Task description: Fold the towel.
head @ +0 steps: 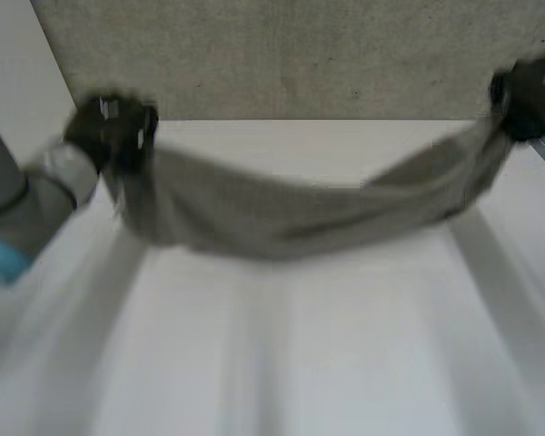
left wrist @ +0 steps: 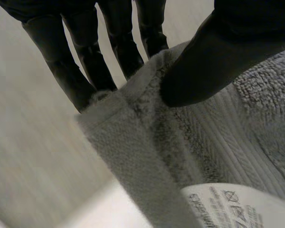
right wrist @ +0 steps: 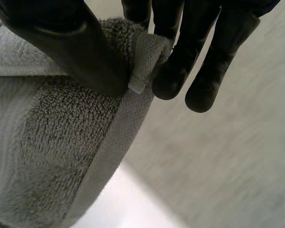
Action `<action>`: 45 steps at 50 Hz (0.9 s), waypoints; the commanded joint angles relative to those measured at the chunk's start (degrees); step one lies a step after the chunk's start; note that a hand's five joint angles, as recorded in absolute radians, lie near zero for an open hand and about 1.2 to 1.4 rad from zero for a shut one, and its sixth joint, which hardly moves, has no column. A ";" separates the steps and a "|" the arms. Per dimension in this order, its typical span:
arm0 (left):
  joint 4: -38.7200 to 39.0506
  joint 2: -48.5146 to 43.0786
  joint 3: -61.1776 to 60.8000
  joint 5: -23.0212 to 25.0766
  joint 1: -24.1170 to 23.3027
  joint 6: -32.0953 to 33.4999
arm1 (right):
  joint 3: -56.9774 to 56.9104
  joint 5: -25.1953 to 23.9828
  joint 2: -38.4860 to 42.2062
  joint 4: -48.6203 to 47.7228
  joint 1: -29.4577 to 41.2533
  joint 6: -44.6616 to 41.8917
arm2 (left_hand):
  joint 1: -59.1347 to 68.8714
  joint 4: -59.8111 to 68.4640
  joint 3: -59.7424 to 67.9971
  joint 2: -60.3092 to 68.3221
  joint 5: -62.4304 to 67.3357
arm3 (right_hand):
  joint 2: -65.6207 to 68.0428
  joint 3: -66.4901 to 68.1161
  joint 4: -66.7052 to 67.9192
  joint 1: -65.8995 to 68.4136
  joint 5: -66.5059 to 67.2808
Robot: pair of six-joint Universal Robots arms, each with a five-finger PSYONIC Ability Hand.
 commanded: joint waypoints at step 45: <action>4.29 18.75 -30.58 5.64 10.22 1.48 | 16.56 -6.03 -14.24 24.59 -5.28 -14.27 | -4.00 -6.98 -8.49 -6.66 -15.37 | 5.61 3.16 3.33 3.44 3.33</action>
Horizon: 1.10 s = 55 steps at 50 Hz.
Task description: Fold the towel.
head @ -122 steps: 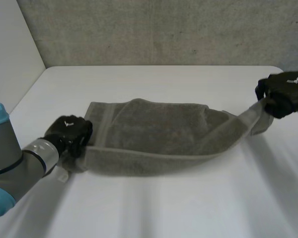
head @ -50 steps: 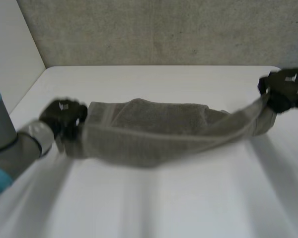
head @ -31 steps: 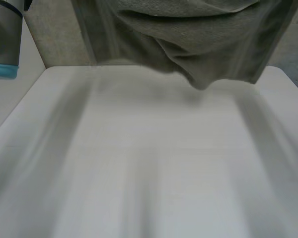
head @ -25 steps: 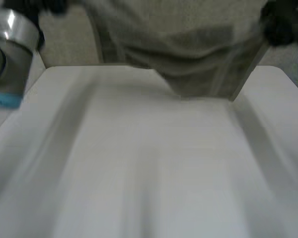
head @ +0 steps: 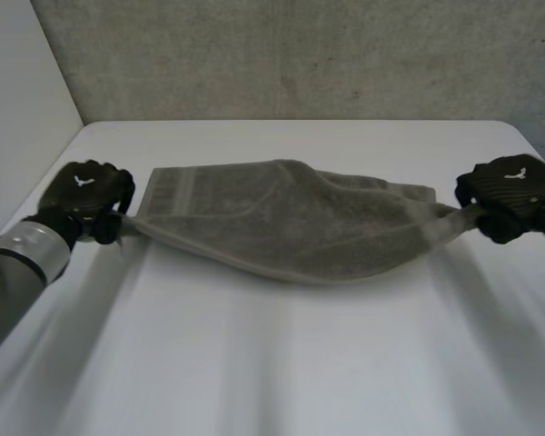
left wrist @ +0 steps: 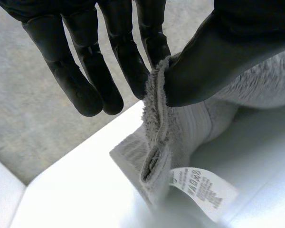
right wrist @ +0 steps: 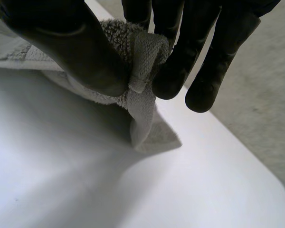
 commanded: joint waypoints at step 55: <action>-5.88 -33.40 37.77 -5.45 -7.46 -4.47 | -23.73 4.00 29.43 6.69 -2.35 13.18 | -4.22 -6.98 -8.74 -7.15 -15.84 | 5.62 2.94 3.32 3.38 3.28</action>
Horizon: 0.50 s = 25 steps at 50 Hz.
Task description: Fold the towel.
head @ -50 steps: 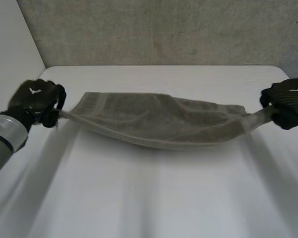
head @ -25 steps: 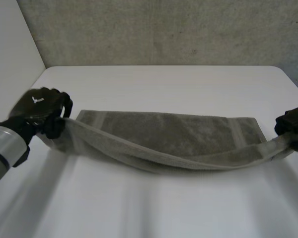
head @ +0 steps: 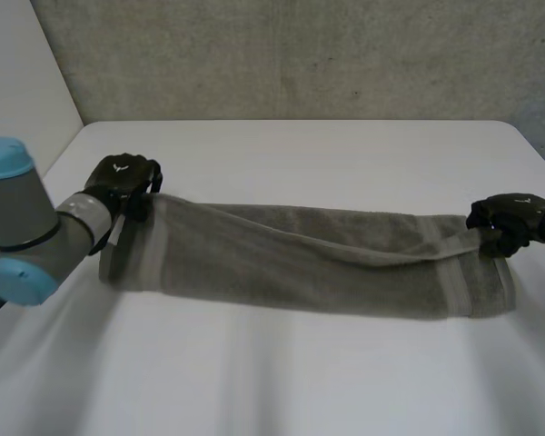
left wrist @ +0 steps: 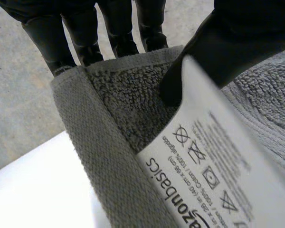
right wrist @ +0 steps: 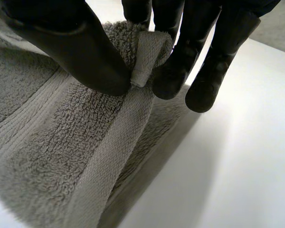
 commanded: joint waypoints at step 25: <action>2.61 -12.48 13.19 -5.60 -3.53 0.14 | -5.94 7.73 8.52 -13.58 5.30 10.02 | -4.23 -6.98 -8.82 -7.16 -15.84 | -17.02 -19.72 -19.32 -19.40 -19.32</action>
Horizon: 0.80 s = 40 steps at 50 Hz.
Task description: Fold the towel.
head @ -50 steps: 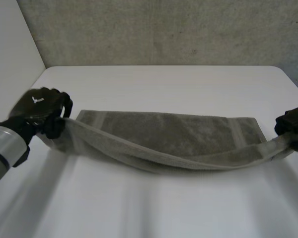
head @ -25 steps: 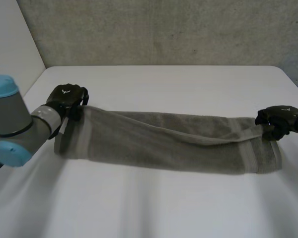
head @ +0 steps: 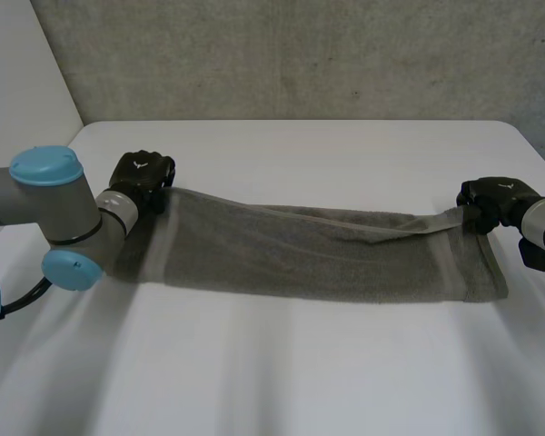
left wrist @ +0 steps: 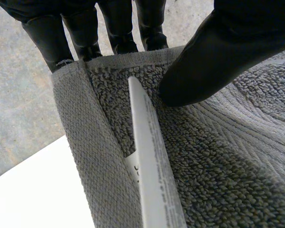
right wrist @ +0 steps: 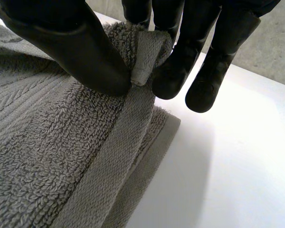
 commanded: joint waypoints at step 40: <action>3.45 21.67 -25.65 2.31 -0.31 -0.93 | 37.41 -2.81 -26.92 -14.01 -3.09 -15.92 | -63.71 -66.50 -68.37 -66.68 -75.36 | -54.56 -57.04 -56.73 -56.76 -56.64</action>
